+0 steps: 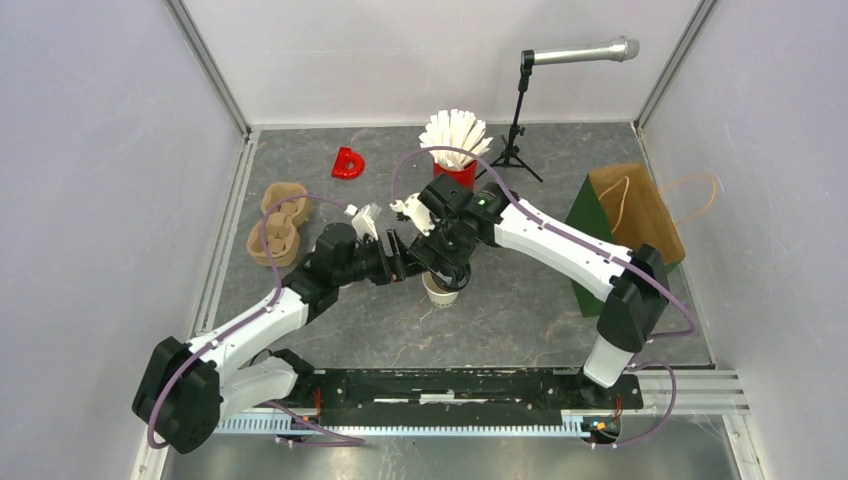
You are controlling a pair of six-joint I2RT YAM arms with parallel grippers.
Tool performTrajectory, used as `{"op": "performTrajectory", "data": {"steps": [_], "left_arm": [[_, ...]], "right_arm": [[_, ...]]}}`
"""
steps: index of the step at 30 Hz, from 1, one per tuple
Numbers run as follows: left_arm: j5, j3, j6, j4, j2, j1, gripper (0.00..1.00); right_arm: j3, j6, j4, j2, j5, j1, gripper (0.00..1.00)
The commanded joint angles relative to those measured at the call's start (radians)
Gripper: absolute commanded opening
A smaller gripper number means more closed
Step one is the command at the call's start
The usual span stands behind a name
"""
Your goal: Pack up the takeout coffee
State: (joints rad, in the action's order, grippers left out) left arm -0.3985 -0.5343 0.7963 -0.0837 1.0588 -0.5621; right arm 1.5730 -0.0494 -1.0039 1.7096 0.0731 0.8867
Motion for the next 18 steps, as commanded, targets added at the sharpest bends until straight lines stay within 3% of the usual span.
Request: {"op": "performTrajectory", "data": {"steps": [1,9,18], "left_arm": [[0.018,0.003,0.018,-0.062,0.016,0.008,0.82],[0.033,0.017,0.002,-0.058,0.021,0.018,0.84],[0.015,0.011,-0.020,-0.068,0.069,0.025,0.79]], "right_arm": [[0.055,-0.009,-0.024,0.027,-0.004,0.005,0.83],[0.081,-0.010,-0.021,0.063,0.007,0.005,0.83],[0.094,-0.018,-0.035,0.086,-0.004,0.005,0.85]]}}
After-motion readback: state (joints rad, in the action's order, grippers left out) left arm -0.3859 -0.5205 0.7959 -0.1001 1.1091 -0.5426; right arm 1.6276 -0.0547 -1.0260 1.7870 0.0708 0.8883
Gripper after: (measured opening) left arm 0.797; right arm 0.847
